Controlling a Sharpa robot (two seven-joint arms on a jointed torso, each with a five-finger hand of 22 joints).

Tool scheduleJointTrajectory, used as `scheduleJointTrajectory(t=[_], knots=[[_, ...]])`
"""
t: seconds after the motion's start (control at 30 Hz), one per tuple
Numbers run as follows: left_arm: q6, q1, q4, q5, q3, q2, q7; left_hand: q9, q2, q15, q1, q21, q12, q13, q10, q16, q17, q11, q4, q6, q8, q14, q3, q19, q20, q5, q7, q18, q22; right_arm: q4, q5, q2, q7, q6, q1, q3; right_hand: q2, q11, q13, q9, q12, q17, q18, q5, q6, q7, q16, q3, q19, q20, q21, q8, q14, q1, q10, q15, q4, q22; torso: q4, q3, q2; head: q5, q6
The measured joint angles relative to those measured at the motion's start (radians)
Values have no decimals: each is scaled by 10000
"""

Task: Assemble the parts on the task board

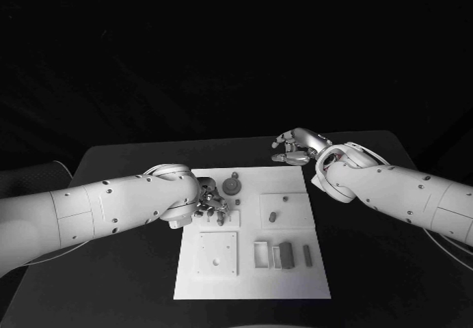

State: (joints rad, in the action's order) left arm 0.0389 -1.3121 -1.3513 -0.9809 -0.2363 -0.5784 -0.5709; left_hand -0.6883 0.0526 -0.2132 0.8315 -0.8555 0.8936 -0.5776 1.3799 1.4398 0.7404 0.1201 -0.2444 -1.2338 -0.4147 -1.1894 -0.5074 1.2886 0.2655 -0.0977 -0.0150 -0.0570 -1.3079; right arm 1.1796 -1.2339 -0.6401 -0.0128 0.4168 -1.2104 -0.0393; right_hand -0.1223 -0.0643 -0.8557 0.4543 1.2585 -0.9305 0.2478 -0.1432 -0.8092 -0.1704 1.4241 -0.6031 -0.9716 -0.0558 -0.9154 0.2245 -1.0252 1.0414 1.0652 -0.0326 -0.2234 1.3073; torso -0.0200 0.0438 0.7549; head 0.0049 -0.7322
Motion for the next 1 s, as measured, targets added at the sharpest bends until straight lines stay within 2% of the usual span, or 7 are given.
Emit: scheduleJointTrajectory(t=[0.23, 1.0], knots=[[-10, 7, -76, 6, -5, -119, 0, 22, 0, 18, 0, 0, 0, 0, 1, 0, 0, 1, 0, 0, 1, 4, 0, 1, -1, 0, -1, -1, 1, -8, 0, 0, 2, -3, 4, 0, 0, 1, 9, -9, 0, 0, -5, 0, -2, 3, 0, 2, 0, 0, 0, 0, 1, 0, 0, 1, 2, 0, -3, 0, 0, -13, 10], [-28, 17, -99, 161, -5, -162, 46, 31, 0, 2, 0, 0, 0, 9, 16, -1, 0, 15, 0, -2, 3, -29, 0, 15, -14, 0, -31, -1, 3, -22, -1, 0, 5, -7, 16, 0, 0, 3, 17, -17, 0, 9, -18, 0, 22, -17, 0, 27, 0, 0, 0, 0, -22, 0, 3, -22, 27, 0, -3, 2, 2, -7, 22]])
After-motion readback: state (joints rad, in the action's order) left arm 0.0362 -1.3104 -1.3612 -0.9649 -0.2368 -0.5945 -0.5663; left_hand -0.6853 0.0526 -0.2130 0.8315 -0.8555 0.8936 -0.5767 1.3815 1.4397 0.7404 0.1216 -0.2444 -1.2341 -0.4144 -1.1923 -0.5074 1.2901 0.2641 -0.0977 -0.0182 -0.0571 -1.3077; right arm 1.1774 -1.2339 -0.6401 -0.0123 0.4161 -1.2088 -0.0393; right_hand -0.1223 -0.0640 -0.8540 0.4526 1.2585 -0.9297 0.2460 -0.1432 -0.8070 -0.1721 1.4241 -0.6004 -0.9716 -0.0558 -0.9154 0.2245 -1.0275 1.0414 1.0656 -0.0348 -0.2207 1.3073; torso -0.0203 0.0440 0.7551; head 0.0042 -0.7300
